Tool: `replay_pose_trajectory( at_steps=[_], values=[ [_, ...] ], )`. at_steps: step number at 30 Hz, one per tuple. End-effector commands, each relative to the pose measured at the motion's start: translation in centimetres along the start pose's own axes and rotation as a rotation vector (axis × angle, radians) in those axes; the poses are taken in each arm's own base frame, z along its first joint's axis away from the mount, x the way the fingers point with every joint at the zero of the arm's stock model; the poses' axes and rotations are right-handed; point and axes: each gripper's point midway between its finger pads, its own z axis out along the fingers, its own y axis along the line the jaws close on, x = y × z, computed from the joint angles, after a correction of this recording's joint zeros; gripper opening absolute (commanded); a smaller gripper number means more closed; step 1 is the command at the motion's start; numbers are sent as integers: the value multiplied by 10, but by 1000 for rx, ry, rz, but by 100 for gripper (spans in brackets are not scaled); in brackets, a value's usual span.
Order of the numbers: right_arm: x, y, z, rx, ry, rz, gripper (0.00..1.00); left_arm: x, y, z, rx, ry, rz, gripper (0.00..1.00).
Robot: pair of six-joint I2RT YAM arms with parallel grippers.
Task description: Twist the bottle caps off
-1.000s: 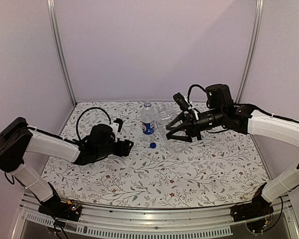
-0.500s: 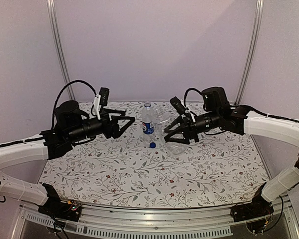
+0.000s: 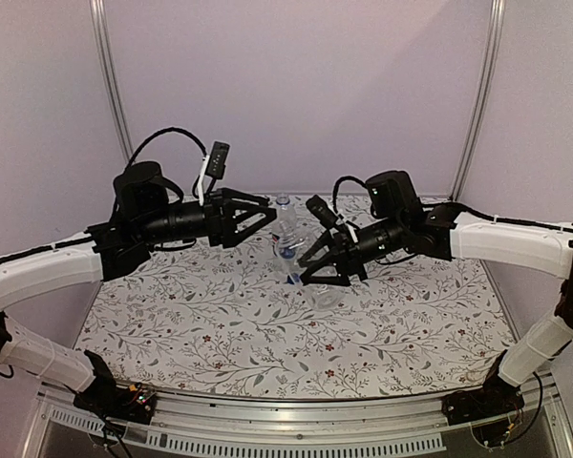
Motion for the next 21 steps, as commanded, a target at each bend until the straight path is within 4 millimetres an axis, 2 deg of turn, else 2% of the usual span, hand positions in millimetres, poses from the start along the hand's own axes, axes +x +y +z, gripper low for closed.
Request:
replay_pose_trajectory(
  at_steps=[1,4,10,21],
  values=[
    [-16,7,1,-35,-28,-39,53,8,-7,9,55,46,-19,86],
    [-15,10,2,-48,-26,-40,53,17,-5,17,71,77,-30,84],
    [-13,12,4,-60,-22,-39,54,24,-8,29,104,106,-33,73],
    [-12,11,3,-43,-18,-40,54,32,-13,34,143,128,-38,50]
  ],
)
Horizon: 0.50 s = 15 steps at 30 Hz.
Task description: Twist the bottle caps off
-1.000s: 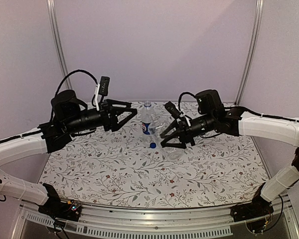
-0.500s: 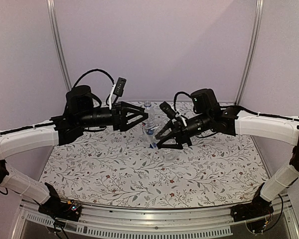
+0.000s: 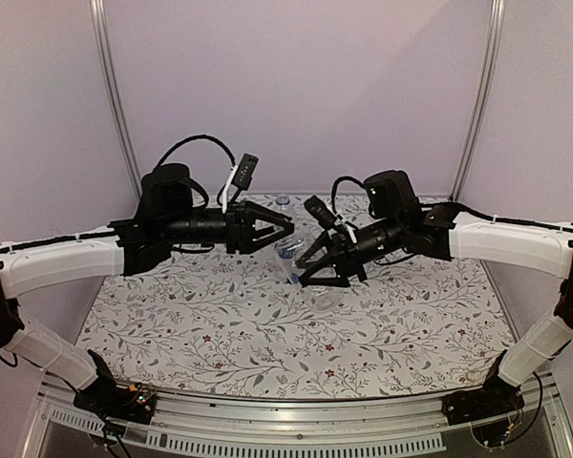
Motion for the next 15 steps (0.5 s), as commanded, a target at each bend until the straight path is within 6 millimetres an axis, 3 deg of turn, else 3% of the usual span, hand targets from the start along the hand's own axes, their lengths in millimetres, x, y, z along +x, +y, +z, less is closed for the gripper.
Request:
replay_pose_trajectory(
  at_steps=[1,8,12,15],
  values=[
    [-10,4,0,-8,-15,-34,54,0,-10,5,46,8,16,46],
    [-9,2,0,7,-11,-30,54,2,-13,7,63,14,18,29],
    [-8,-2,-1,35,-7,-25,55,0,-15,6,74,10,28,1],
    [-7,-9,-1,76,-1,-11,59,-2,-17,3,67,1,33,0]
  ],
)
